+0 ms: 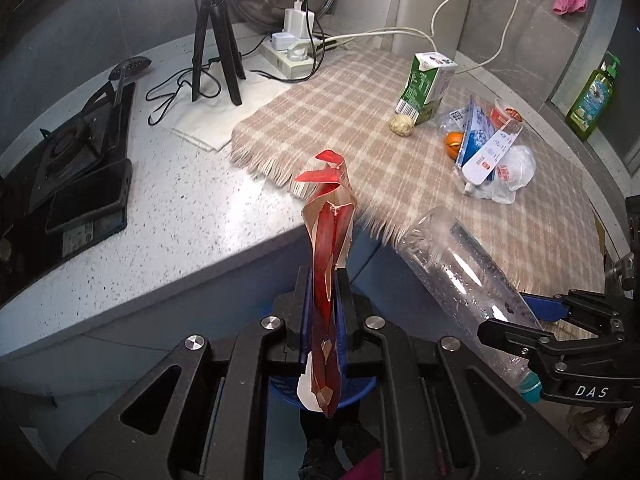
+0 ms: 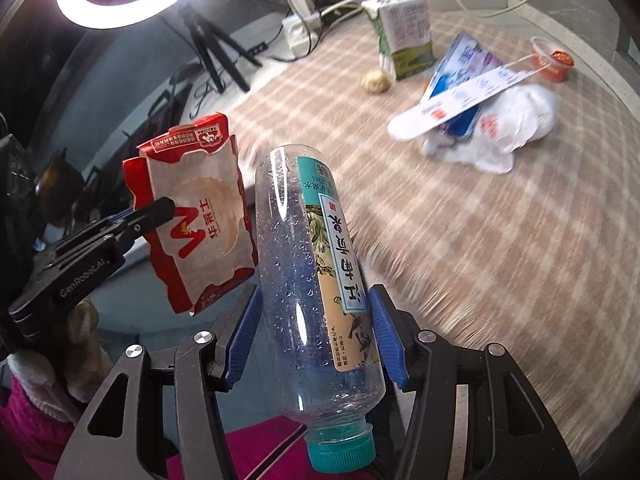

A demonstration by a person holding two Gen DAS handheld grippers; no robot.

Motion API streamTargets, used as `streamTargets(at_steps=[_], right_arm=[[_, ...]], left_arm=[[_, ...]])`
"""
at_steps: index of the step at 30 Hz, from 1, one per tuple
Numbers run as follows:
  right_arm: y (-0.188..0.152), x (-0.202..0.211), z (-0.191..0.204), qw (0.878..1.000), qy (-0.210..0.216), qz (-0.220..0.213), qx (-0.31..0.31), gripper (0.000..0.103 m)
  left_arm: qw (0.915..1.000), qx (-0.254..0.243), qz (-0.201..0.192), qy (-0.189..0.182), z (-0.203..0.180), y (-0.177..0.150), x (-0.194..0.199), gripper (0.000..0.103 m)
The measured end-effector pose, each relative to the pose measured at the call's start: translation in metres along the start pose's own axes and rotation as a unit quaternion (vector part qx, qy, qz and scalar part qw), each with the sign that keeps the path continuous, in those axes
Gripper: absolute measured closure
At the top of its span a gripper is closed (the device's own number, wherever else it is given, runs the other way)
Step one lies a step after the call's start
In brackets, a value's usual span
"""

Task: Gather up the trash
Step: 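Carry the red bag and clear bottle down over the blue wastebasket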

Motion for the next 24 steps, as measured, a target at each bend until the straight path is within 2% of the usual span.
streamTargets(at_steps=[10,24], right_arm=[[-0.033,-0.048,0.013,0.998,-0.026,0.063,0.013,0.049],[-0.046,-0.089,0.016,0.992,-0.053,0.113,0.022,0.049]], left_arm=[[0.9993,0.014,0.033,0.003,0.017,-0.037,-0.028,0.094],[0.9959,0.018,0.088,0.014,0.031,-0.067,-0.087,0.094]])
Point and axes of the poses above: each gripper's, at about its wrist camera, not at the fingertips, and x roughly against the way its jaws point, z to its left, y to its top, the point moved 8 cm from there along -x, roughly the way its jaws point, and after that the axes turned 2 degrees about z, right-handed, at the moved point
